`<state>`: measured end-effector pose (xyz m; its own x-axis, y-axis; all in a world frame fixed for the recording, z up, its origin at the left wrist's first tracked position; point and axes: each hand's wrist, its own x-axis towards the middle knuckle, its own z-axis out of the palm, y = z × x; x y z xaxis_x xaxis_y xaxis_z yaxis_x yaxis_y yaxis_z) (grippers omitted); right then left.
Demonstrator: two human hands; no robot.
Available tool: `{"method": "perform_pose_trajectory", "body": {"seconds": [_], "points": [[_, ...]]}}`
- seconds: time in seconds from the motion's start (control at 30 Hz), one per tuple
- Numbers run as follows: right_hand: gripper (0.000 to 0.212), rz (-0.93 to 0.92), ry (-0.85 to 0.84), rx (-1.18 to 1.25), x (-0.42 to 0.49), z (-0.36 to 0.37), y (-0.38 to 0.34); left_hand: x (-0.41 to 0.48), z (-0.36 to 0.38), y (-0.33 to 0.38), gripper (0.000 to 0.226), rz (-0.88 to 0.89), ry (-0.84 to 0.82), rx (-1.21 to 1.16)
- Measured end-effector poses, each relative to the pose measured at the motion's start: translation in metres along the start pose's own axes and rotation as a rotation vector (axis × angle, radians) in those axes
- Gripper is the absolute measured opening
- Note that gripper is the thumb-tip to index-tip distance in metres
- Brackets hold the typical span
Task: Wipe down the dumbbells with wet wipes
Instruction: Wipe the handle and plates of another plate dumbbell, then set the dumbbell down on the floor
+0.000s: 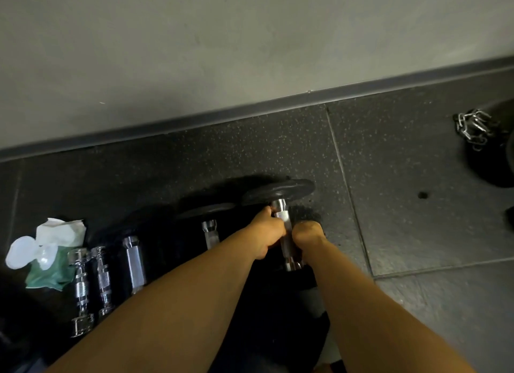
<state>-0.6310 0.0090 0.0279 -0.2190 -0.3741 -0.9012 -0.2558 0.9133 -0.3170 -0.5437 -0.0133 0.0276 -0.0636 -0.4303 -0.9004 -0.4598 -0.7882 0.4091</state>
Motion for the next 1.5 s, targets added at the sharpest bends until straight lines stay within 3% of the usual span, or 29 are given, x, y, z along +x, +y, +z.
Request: {"method": "perform_pose_trajectory", "body": {"seconds": [0.53,0.67,0.77,0.87,1.0,1.13,1.33,1.5], "points": [[0.019,0.023,0.059,0.236,0.039,0.012,0.025,0.022,0.008,-0.006,0.058,-0.035,-0.103,-0.076],[0.020,0.012,0.063,0.192,0.040,0.012,0.025,0.024,0.007,-0.004,0.058,-0.036,-0.111,-0.083],[0.023,-0.031,0.060,0.048,0.040,0.012,0.021,0.019,0.005,0.001,0.048,-0.035,-0.087,-0.107],[0.028,-0.052,0.100,-0.066,0.034,0.008,0.014,0.009,0.002,0.006,0.052,-0.043,-0.082,-0.106],[0.029,-0.099,0.180,-0.016,0.016,0.001,0.010,-0.013,-0.012,0.016,0.066,-0.047,-0.052,-0.097],[0.026,-0.170,0.234,0.067,-0.007,0.004,0.004,-0.046,-0.038,0.028,0.057,-0.018,-0.048,-0.117],[0.017,-0.267,0.038,0.446,-0.073,0.009,-0.037,-0.105,-0.088,0.035,0.052,0.045,-0.008,-0.189],[0.019,-0.449,-0.098,0.528,-0.142,0.024,-0.079,-0.164,-0.151,0.031,0.048,0.122,0.075,-0.273]]}}
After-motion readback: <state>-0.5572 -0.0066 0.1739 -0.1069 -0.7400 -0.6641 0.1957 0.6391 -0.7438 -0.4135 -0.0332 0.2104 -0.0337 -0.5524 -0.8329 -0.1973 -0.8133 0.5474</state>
